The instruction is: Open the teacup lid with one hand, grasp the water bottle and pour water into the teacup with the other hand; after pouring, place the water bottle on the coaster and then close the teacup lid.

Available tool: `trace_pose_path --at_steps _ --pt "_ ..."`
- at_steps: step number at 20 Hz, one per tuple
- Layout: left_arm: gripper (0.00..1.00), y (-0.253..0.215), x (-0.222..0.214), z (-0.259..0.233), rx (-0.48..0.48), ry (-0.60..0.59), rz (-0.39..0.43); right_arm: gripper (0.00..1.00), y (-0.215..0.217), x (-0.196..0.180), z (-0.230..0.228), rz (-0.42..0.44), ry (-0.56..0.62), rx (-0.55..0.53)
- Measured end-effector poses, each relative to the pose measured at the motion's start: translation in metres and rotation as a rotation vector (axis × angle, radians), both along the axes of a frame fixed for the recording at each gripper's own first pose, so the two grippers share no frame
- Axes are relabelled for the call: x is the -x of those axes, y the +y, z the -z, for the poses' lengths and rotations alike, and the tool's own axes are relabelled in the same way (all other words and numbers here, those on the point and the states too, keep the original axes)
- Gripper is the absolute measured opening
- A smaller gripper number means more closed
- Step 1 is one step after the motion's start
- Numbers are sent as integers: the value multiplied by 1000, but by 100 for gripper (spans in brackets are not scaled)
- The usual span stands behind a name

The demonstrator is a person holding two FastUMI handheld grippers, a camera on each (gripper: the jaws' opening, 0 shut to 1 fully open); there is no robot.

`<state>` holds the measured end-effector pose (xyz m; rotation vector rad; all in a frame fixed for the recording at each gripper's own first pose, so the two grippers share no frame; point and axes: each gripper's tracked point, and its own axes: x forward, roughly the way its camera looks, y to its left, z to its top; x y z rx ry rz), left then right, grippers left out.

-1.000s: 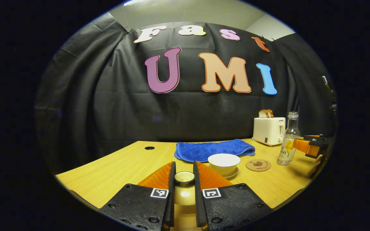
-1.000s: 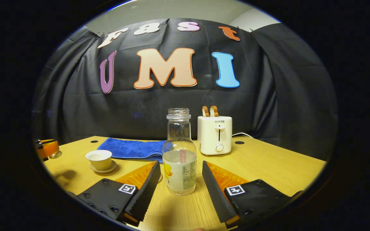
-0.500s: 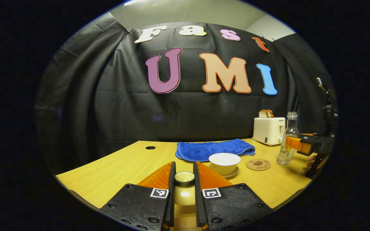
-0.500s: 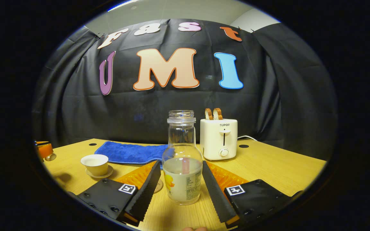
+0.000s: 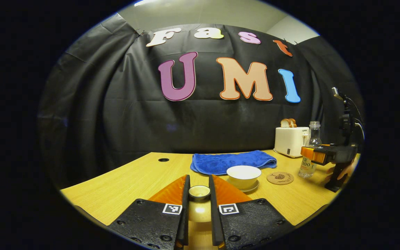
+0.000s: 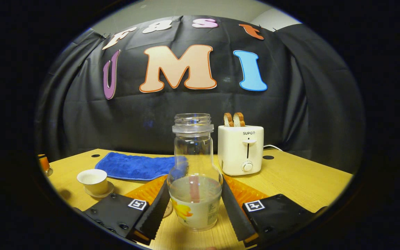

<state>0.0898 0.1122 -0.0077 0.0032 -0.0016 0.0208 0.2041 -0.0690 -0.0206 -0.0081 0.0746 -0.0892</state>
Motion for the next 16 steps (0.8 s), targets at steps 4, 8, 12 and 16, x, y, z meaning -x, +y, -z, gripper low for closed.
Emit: trace_pose_path --at_steps 4,8,12,16 --pt "24 2 0 0 0 0 -5 79 -2 -1 1 17 9 13" --pt "24 2 0 -1 -1 0 -8 75 3 -5 1 18 16 65" --pt "24 4 1 0 -2 0 -15 75 18 -18 0 -5 41 265" --pt "24 11 -2 1 -1 2 -46 75 48 -28 -2 -70 53 602"
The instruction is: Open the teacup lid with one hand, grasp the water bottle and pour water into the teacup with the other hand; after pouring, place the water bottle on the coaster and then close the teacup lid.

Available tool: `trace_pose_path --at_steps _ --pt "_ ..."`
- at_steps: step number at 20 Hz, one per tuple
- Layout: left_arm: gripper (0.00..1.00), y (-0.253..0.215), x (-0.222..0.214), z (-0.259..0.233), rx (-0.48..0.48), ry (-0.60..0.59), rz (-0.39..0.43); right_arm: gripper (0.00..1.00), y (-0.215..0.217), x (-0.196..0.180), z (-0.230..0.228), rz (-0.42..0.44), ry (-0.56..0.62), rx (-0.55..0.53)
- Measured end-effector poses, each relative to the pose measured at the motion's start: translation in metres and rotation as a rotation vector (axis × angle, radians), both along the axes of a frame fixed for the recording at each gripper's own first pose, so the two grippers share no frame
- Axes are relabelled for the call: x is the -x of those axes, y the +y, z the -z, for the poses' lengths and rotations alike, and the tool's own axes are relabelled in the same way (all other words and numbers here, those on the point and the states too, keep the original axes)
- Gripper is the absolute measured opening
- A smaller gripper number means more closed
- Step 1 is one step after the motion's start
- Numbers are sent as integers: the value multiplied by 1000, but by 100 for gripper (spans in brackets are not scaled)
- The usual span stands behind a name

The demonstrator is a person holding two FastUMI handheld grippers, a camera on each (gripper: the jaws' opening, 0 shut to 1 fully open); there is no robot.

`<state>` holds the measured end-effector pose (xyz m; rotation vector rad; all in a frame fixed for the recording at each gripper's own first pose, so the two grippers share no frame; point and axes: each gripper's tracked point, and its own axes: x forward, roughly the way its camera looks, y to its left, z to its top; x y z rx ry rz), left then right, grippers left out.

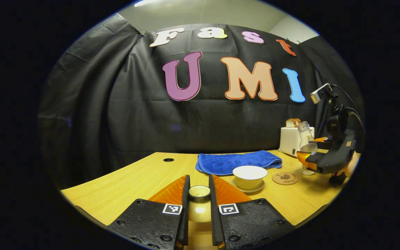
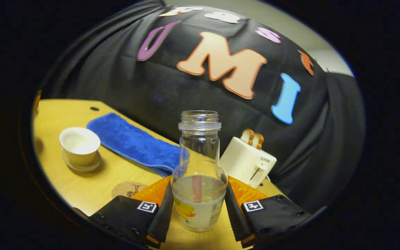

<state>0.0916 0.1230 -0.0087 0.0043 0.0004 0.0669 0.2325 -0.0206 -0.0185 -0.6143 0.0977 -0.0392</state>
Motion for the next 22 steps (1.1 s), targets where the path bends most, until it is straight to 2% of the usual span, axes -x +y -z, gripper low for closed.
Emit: trace_pose_path --at_steps 6,9,14,17,22 --pt "24 30 1 1 1 2 -30 75 66 -1 -12 -153 -51 436" --pt "24 36 2 1 2 3 -44 75 87 -4 -5 -197 -57 665" --pt "24 36 2 1 2 3 -43 74 97 -5 18 -233 -9 884" --pt "24 37 2 -1 0 1 -41 75 97 -5 30 -242 7 955" --pt "24 39 0 1 1 2 -45 75 106 -6 21 -262 -16 1123"
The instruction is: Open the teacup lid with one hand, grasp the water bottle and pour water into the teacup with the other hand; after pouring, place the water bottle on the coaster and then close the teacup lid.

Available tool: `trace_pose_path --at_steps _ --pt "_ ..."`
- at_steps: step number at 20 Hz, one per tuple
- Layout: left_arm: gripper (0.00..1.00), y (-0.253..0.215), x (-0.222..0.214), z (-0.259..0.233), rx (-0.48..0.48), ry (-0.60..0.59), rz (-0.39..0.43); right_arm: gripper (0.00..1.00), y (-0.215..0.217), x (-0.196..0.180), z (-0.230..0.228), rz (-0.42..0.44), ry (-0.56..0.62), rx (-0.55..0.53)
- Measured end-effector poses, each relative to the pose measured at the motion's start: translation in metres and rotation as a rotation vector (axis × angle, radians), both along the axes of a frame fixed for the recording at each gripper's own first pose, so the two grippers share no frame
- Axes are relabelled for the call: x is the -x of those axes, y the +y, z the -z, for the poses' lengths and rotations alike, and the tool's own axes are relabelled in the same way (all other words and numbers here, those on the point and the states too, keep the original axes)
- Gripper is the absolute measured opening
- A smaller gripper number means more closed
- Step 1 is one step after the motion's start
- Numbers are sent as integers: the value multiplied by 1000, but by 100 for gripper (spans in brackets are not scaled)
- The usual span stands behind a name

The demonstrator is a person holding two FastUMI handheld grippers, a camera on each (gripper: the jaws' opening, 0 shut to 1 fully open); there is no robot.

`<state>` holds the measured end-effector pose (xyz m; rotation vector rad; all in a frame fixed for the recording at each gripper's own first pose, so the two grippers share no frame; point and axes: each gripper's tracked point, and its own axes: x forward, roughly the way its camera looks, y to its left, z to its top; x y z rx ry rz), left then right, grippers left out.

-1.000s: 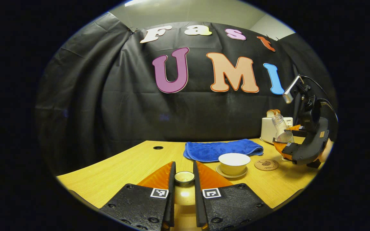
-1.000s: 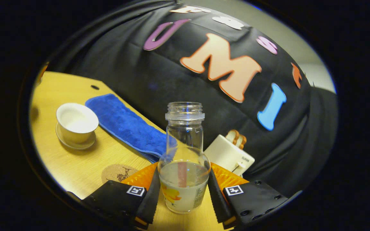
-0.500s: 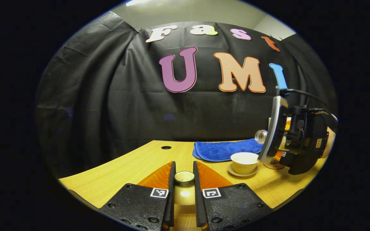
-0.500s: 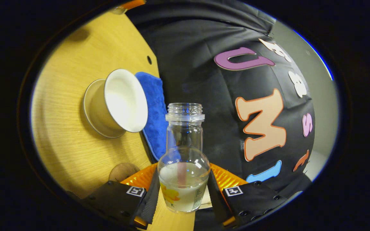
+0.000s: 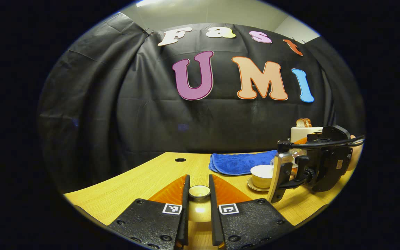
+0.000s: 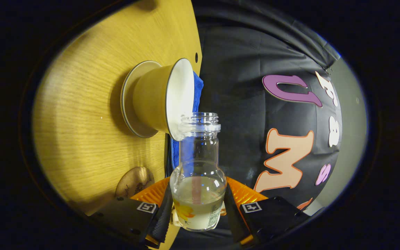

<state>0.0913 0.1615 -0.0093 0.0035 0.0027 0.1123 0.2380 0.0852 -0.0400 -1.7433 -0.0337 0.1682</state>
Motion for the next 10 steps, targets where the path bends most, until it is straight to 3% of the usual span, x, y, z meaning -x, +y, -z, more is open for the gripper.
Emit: trace_pose_path --at_steps 10 --pt "24 1 0 0 0 0 1 73 6 -8 -18 -47 -77 239"
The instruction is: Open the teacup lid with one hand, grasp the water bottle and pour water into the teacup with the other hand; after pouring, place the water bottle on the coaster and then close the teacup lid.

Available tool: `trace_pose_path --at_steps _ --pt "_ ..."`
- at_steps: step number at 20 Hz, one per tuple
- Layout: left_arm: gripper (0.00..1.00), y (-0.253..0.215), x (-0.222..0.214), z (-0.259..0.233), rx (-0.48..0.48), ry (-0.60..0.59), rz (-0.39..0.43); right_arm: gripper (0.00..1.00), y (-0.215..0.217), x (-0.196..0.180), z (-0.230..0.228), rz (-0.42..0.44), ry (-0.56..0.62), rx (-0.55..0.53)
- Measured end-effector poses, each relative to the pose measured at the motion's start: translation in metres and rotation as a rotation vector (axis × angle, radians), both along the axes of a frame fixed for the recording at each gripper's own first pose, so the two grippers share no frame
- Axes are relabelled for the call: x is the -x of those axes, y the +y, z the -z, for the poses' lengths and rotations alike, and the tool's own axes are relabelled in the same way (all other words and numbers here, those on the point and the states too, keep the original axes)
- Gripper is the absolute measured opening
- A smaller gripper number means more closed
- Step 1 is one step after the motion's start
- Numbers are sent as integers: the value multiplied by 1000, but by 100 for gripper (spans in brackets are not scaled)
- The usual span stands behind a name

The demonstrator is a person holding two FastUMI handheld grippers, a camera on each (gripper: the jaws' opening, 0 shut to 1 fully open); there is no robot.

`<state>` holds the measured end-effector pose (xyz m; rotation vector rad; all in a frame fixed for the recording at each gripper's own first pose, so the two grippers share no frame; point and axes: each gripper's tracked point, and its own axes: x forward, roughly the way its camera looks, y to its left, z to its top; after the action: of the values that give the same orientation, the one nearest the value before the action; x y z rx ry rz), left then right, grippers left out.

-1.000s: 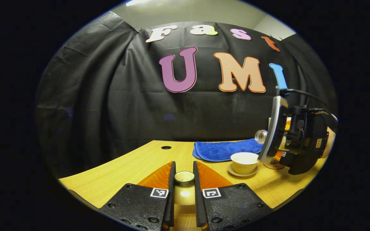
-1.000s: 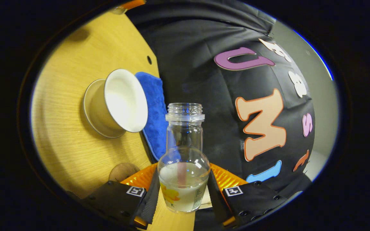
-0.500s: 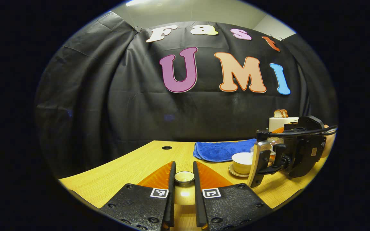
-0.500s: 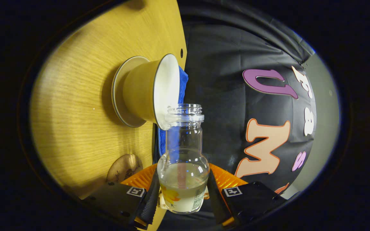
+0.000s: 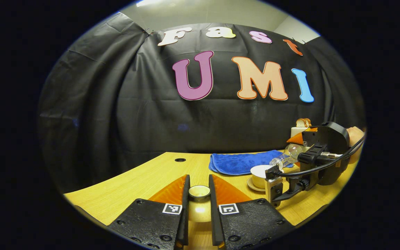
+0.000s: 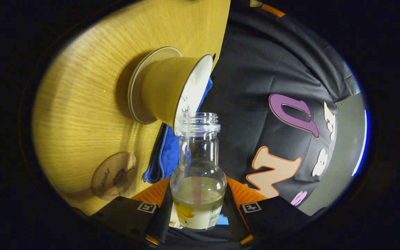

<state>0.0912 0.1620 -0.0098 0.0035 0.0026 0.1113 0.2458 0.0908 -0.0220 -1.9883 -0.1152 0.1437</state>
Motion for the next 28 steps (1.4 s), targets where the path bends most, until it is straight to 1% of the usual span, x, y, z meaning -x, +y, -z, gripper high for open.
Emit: trace_pose_path --at_steps 1,2,3,7,11,18,22,28 --pt "24 0 0 -1 0 0 0 75 1 0 0 -4 -5 14" --pt "24 0 0 0 0 0 0 72 3 1 -1 -9 -8 27" --pt "24 0 0 0 0 0 0 75 4 1 -2 -13 -10 40" --pt "24 0 0 0 1 0 0 72 13 0 -8 -33 -21 87" --pt "24 0 -1 0 1 1 0 75 18 2 -10 -66 -27 161" --pt "24 0 0 0 1 1 0 75 21 0 -21 -71 -50 185" --pt "24 0 0 0 1 1 0 75 26 1 -24 -84 -70 226" --pt "24 0 0 0 1 1 0 75 32 3 -28 -95 -81 236"
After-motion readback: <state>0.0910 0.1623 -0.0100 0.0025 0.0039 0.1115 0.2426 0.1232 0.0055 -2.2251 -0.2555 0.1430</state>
